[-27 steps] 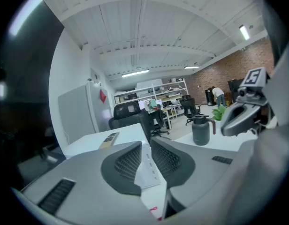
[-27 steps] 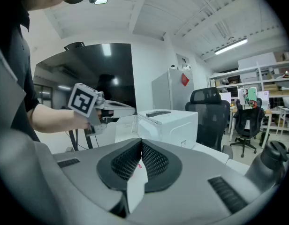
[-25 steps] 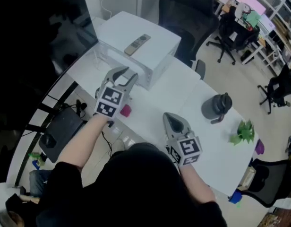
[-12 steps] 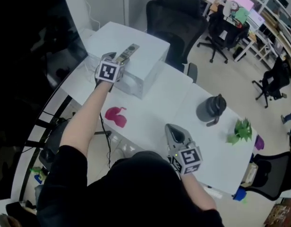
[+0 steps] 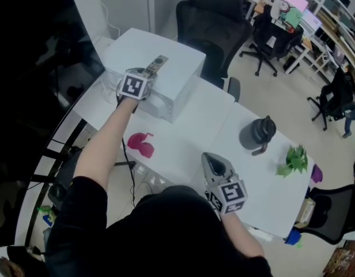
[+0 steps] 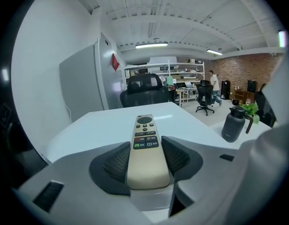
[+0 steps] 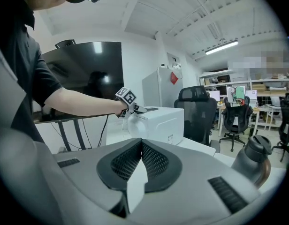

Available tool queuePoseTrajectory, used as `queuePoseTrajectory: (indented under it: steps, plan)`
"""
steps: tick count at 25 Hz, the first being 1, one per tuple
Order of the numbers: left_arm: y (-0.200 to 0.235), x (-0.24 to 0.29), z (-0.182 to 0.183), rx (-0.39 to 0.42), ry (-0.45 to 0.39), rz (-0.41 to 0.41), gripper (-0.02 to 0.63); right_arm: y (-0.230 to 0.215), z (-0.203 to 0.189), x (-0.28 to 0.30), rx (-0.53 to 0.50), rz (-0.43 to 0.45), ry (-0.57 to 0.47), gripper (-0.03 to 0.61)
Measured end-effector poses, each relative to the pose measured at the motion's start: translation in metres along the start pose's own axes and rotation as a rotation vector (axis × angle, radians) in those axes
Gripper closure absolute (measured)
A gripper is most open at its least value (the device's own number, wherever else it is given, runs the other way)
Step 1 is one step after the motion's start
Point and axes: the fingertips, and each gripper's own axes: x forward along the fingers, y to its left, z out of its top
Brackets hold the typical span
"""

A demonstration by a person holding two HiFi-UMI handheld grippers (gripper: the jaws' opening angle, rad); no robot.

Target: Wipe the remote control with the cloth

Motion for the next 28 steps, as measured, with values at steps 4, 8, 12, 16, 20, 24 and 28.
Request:
queuePoseTrajectory:
  steps: [4,8,12,16,20,24,28]
  plan:
    - [0.001,-0.005,-0.003,0.028,0.012,0.018,0.403,0.003,0.000,0.002,-0.002,0.008,-0.004,0.569]
    - [0.005,-0.028,0.001,0.063,-0.043,0.046,0.405,0.005,-0.001,0.005,0.000,0.016,0.000,0.569]
    - [0.007,-0.068,0.001,0.089,-0.112,0.077,0.405,0.016,-0.001,0.019,-0.006,0.058,0.004,0.569]
    - [0.000,-0.118,-0.010,0.074,-0.181,0.080,0.405,0.037,-0.006,0.044,-0.022,0.133,0.030,0.569]
    - [-0.008,-0.174,-0.025,0.078,-0.237,0.106,0.405,0.062,-0.014,0.075,-0.050,0.209,0.079,0.569]
    - [-0.023,-0.225,-0.056,0.132,-0.242,0.150,0.405,0.096,-0.042,0.116,-0.113,0.311,0.175,0.569]
    - [-0.037,-0.261,-0.090,0.205,-0.205,0.194,0.405,0.129,-0.080,0.170,-0.204,0.391,0.291,0.471]
